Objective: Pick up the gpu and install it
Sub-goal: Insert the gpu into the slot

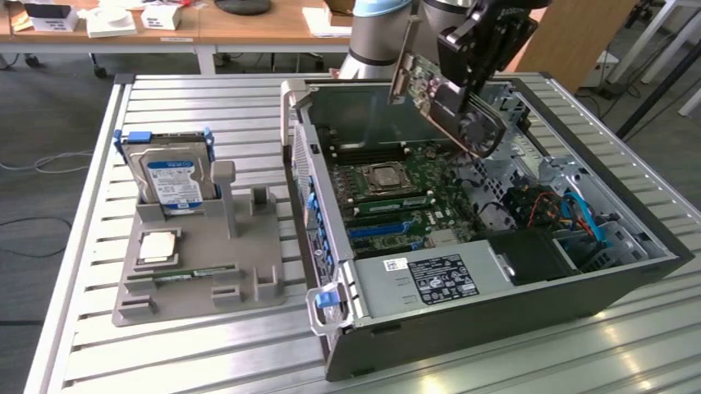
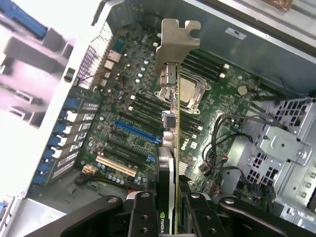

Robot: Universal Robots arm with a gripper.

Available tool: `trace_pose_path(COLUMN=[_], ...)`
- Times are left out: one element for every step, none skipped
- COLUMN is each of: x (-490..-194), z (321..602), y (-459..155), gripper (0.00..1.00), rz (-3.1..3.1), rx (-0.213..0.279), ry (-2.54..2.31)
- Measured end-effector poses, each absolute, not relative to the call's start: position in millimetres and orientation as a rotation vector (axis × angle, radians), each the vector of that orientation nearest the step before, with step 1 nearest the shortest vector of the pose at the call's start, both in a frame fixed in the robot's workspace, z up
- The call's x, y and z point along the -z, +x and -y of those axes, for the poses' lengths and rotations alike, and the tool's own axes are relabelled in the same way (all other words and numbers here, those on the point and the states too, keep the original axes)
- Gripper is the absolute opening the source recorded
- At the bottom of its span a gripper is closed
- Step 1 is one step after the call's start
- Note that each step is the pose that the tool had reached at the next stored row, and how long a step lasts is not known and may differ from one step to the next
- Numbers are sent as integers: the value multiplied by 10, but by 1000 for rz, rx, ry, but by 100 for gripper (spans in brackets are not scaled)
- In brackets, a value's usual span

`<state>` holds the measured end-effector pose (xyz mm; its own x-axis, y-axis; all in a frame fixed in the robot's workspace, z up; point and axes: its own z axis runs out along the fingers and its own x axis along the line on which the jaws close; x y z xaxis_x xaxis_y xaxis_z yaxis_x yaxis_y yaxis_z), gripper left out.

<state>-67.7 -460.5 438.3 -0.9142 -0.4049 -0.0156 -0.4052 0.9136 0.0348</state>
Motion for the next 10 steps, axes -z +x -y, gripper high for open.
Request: trace_pose_path(x=[-4381,-4380,-4379,-4378,-4377,-4375,-4375,-4374,-4373,-4371], z=[4605,4605,4605,4605,4605,4605,4605,4605,4605,4605], y=[-677,-677,-677,-677,-677,-677,-677,-677,-677,-677], gripper=[27,27,27,27,27,27,27,27,27,27], rz=[-3059,-3054,-3048,-3041,-3035,-3027,-3020,-3013,-3005,-2997], rx=[-58,-58,-58,-58,-58,-58,-58,-58,-58,-58], ry=[-676,-703,-731,-758,-785,-815,-843,-870,-897,-924])
